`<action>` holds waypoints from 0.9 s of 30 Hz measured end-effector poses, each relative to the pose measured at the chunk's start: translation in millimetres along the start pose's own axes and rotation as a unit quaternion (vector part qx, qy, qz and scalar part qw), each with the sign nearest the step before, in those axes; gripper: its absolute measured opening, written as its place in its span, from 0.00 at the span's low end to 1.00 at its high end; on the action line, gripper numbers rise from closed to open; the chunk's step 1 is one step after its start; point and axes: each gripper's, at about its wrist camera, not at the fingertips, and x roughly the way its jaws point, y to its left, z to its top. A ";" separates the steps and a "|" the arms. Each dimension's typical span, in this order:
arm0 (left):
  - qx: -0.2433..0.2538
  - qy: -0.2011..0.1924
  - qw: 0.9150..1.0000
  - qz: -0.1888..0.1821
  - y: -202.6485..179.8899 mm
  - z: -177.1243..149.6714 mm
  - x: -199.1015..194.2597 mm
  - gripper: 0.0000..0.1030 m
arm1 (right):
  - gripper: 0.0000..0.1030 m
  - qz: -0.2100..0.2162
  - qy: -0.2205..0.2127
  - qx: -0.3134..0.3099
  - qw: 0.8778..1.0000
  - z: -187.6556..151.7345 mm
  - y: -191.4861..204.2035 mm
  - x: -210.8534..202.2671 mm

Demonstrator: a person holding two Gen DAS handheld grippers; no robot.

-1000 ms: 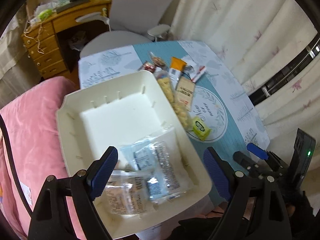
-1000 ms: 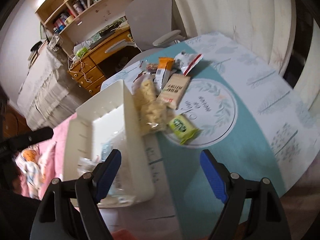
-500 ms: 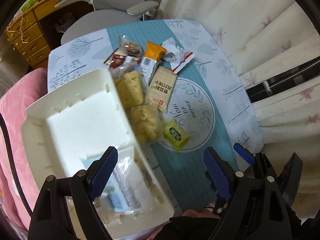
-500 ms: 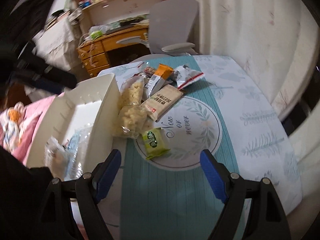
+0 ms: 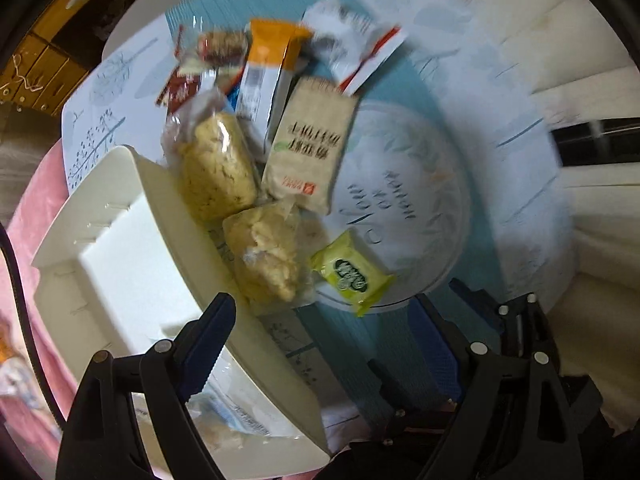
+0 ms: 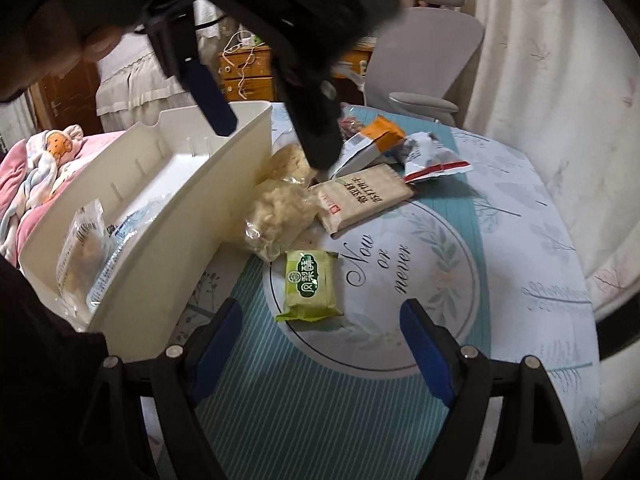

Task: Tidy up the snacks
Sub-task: 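Lower the left tool onto a crumbly pastry bag while the right tool closes on the small green packet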

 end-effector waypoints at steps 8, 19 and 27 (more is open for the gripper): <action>-0.006 0.072 0.997 0.041 -1.3 34.5 37.1 0.84 | 0.72 0.041 0.011 0.000 0.999 1.9 -7.9 28.0; -0.020 0.114 0.990 0.085 1.8 49.8 77.9 0.66 | 0.57 0.052 0.046 -0.026 0.997 2.3 -1.3 63.8; -0.018 0.115 0.989 0.093 6.8 51.3 92.6 0.65 | 0.45 0.037 0.051 -0.042 0.997 6.7 9.9 69.3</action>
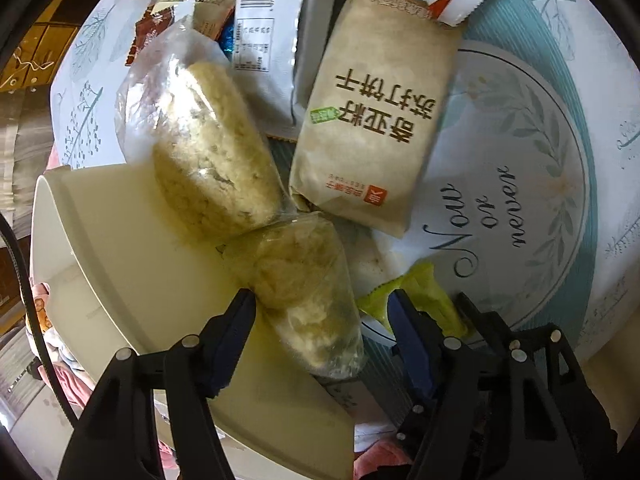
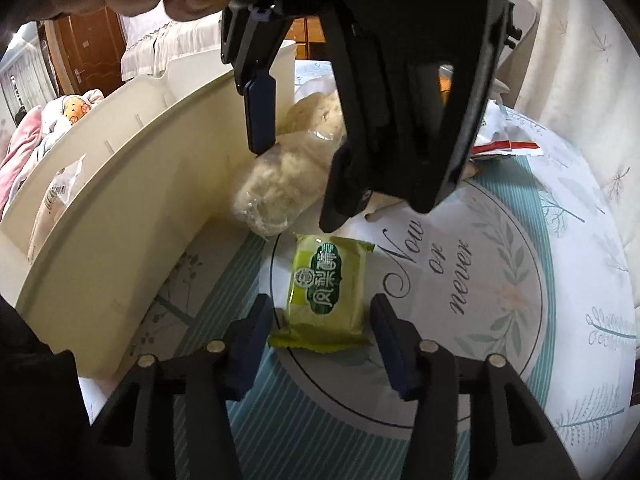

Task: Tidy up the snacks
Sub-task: 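Lower the left tool onto a crumbly pastry bag while the right tool closes on the small green packet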

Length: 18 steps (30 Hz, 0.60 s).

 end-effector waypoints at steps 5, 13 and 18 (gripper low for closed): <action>-0.002 -0.010 1.000 0.001 -1.6 3.6 2.6 0.65 | 0.40 -0.001 0.008 0.003 1.000 -0.1 -6.3 -0.4; -0.004 -0.031 0.998 0.047 -13.0 9.3 1.5 0.45 | 0.37 -0.013 0.030 0.033 0.999 -8.4 -23.6 -11.2; -0.022 -0.039 0.998 0.040 -7.0 9.0 0.7 0.36 | 0.37 -0.025 0.037 0.060 0.997 -15.2 -37.0 -24.1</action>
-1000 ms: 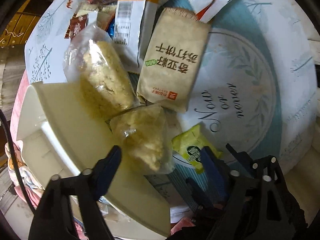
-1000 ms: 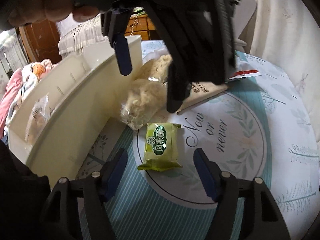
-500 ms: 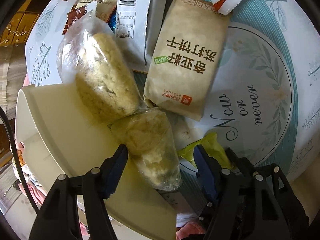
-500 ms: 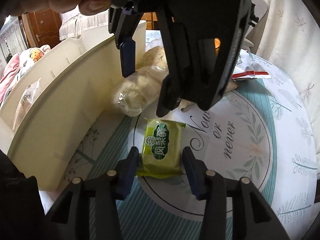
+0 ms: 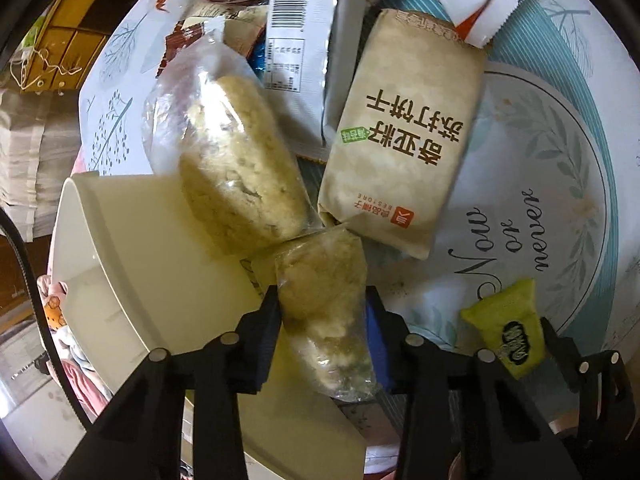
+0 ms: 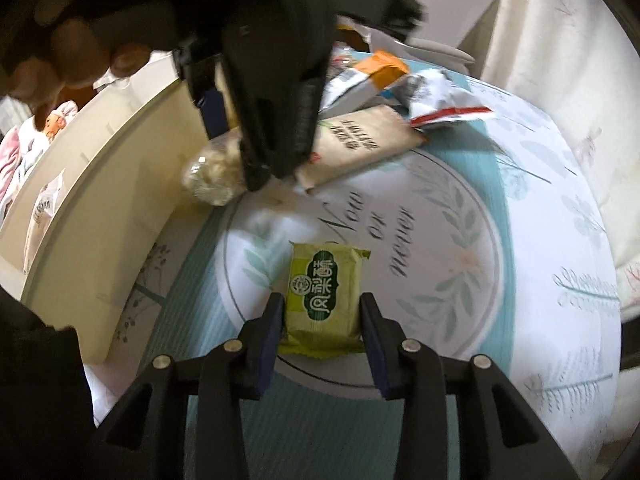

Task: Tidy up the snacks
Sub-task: 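Lower the left tool onto a crumbly pastry bag while the right tool closes on the small green packet, then carry the pastry bag and green packet over the white tray and release both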

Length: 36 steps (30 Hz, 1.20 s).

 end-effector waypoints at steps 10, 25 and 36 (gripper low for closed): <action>0.001 -0.007 0.998 -0.055 7.9 -21.3 -17.9 0.34 | 0.36 -0.004 0.008 0.050 0.999 0.2 -18.5 -20.5; 0.018 -0.126 0.979 -0.157 33.3 -97.4 -104.8 0.34 | 0.34 -0.042 -0.020 0.040 0.998 8.2 -8.4 -64.3; 0.032 -0.259 0.940 -0.219 94.3 -179.7 -140.0 0.34 | 0.34 -0.062 -0.052 0.066 0.995 21.4 35.1 -107.4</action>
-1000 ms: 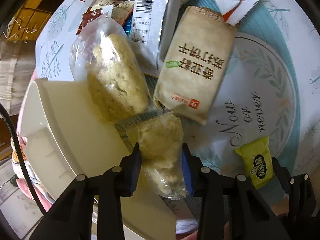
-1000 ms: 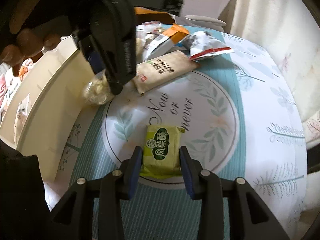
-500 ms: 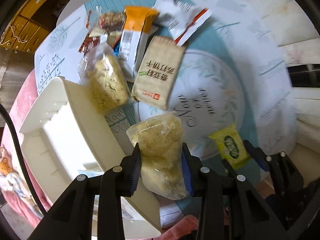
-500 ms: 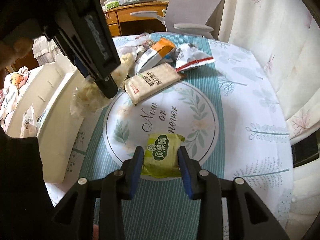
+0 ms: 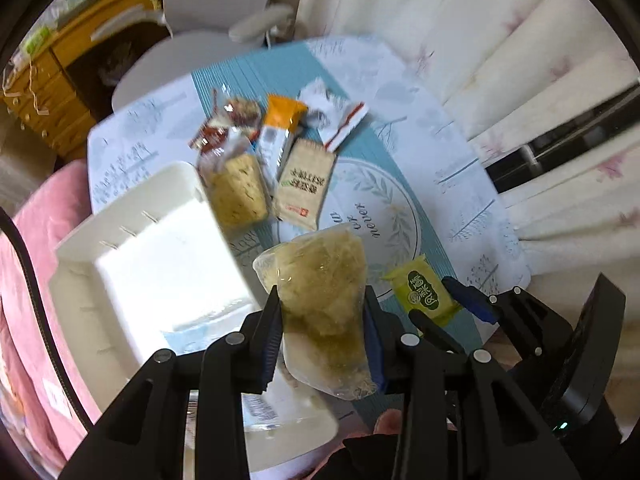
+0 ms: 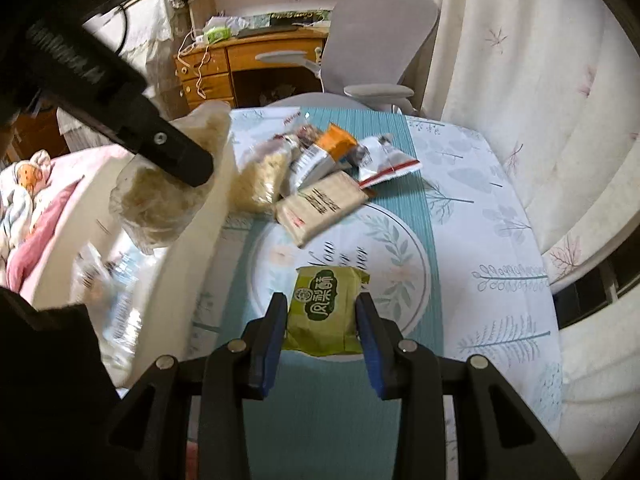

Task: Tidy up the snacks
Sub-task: 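Carry the pastry bag and green packet over the white tray and release both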

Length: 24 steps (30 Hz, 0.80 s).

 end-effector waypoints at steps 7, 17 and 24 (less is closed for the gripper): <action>-0.007 -0.056 0.998 -0.034 45.5 -42.1 -33.4 0.34 | 0.34 -0.001 -0.025 0.031 0.999 5.0 43.5 -28.1; -0.023 -0.096 0.995 -0.034 118.3 -101.5 -60.8 0.34 | 0.34 0.012 -0.053 0.073 0.996 10.3 101.4 -51.0; -0.026 -0.099 0.995 -0.016 157.5 -132.2 -58.4 0.34 | 0.35 0.037 -0.067 0.047 0.996 17.8 153.6 -55.0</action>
